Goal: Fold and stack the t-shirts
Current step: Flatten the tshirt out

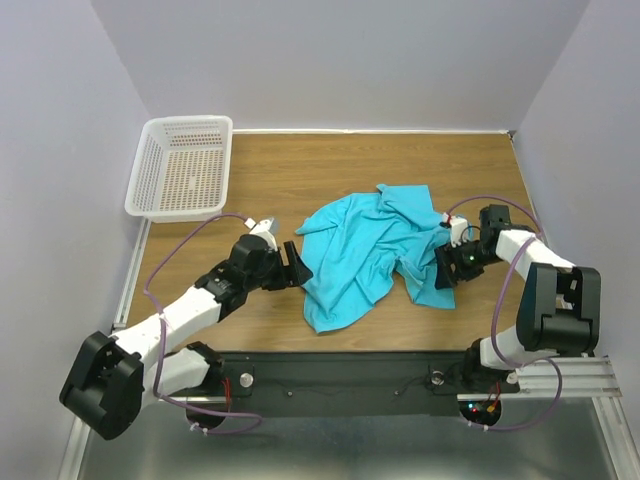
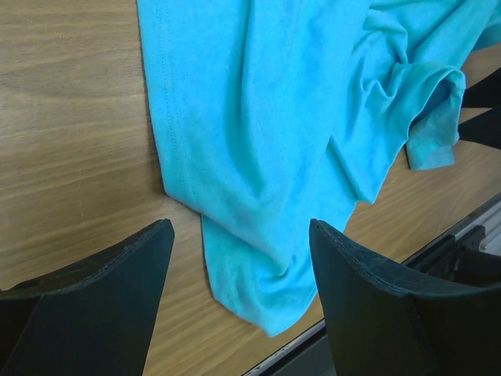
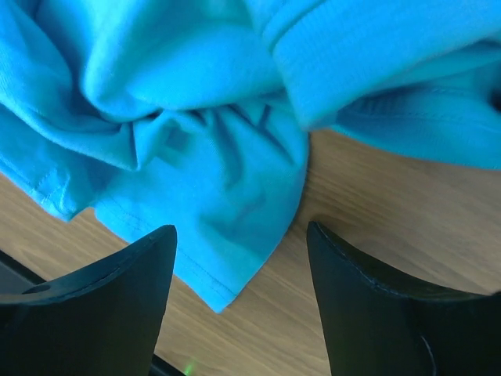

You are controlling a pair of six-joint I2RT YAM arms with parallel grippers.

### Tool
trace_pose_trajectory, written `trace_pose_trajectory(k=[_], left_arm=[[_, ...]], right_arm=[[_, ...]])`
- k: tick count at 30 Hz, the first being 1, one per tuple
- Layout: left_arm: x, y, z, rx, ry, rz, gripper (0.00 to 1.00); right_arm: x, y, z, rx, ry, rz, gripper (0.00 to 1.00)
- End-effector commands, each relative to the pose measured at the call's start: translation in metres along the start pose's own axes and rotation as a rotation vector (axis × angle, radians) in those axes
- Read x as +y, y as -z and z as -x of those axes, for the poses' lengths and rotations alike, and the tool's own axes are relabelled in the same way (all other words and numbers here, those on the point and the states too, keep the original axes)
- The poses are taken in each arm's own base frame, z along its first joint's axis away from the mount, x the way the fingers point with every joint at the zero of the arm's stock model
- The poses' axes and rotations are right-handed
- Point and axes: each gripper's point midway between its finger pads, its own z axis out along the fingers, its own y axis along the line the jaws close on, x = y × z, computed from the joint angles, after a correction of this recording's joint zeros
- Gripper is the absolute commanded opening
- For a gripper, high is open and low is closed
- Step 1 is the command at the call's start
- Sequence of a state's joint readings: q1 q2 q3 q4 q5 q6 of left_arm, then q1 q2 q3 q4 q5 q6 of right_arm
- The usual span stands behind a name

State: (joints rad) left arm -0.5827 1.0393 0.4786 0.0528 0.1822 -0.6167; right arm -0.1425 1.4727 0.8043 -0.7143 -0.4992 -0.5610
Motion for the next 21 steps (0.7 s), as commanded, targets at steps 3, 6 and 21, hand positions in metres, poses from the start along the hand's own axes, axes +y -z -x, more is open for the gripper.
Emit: trace_pose_trajectory(k=[3,6,21], left_arm=[[0.001,-0.015,-0.005,0.024,0.065,0.002,0.81],[0.009,-0.023,-0.015,0.061,0.067,0.024,0.81],[0.002,-0.056,-0.007,0.079,0.046,0.003,0.15]], right_arm=[[-0.015,-0.01,0.008,-0.02,0.011,-0.049,0.7],[-0.012,-0.014,0.004,-0.004,0.018,-0.034,0.64],[0.014,-0.012,-0.009,0.093,0.086,0.101,0.07]])
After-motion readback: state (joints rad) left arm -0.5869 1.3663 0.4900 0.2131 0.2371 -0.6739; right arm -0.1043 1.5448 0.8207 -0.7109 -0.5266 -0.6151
